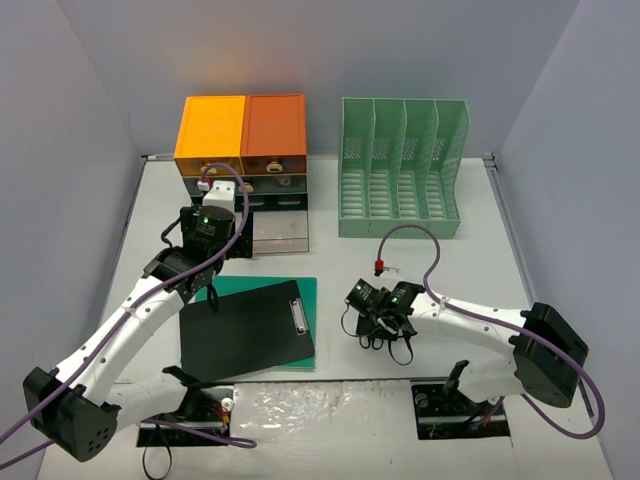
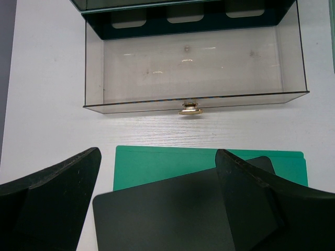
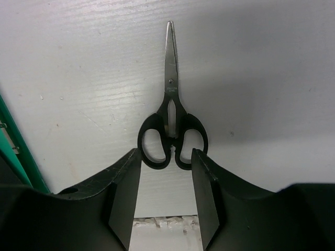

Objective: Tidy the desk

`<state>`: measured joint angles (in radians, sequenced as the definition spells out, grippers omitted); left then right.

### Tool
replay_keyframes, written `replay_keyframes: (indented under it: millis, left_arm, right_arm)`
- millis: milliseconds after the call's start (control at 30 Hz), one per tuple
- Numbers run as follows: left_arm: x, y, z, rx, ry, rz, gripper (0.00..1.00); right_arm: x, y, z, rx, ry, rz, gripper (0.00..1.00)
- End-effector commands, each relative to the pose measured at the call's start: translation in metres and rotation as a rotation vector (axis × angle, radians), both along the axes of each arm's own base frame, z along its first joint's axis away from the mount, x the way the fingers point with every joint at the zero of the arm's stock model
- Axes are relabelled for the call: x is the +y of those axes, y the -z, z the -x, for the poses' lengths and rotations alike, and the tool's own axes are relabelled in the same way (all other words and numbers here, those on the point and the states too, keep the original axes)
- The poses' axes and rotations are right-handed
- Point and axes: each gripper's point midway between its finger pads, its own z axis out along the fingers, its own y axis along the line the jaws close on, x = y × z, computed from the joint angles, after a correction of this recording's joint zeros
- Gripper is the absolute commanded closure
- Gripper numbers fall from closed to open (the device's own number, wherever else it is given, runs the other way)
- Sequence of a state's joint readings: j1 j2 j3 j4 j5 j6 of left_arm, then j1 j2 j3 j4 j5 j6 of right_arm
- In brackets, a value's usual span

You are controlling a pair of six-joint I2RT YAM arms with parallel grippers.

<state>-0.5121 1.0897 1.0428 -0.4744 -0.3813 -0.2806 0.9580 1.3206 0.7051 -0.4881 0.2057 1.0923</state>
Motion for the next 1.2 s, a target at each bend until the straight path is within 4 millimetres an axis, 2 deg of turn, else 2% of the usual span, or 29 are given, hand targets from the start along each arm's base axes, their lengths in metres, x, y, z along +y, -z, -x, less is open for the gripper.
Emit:
replay_keyframes:
  millis: [0, 500, 567, 767, 833, 1000, 1033, 1167]
  left_arm:
    - [-0.004, -0.02, -0.004, -0.063, 0.008, 0.031, 0.11]
    - [-0.004, -0.02, -0.005, -0.059, 0.015, 0.021, 0.11]
    - [-0.004, -0.019, -0.005, -0.056, 0.013, 0.02, 0.11]
    - [-0.003, -0.018, -0.005, -0.056, 0.011, 0.016, 0.11]
    - [-0.003, -0.018, -0.005, -0.056, 0.009, 0.015, 0.11]
    - [-0.001, -0.021, -0.005, -0.064, 0.004, 0.011, 0.11]
    - [-0.001, -0.022, -0.005, -0.066, 0.005, 0.011, 0.11]
    - [0.001, -0.023, -0.005, -0.073, -0.003, 0.006, 0.11]
  right_arm:
    - [-0.007, 0.01, 0.004, 0.001, 0.016, 0.034, 0.62]
    - [-0.004, 0.033, 0.009, 0.023, -0.005, 0.043, 0.66]
    - [-0.004, 0.036, 0.01, 0.028, -0.007, 0.046, 0.71]
    - [-0.001, 0.042, 0.009, 0.035, -0.02, 0.053, 0.96]
    - [0.0, 0.042, 0.008, 0.035, -0.028, 0.056, 1.0]
    - [0.014, 0.026, -0.004, -0.008, -0.038, 0.025, 1.0]
    - [0.014, 0.019, -0.007, -0.027, -0.047, 0.032, 1.0]
    - [0.038, -0.021, -0.031, -0.124, -0.093, 0.006, 1.0]
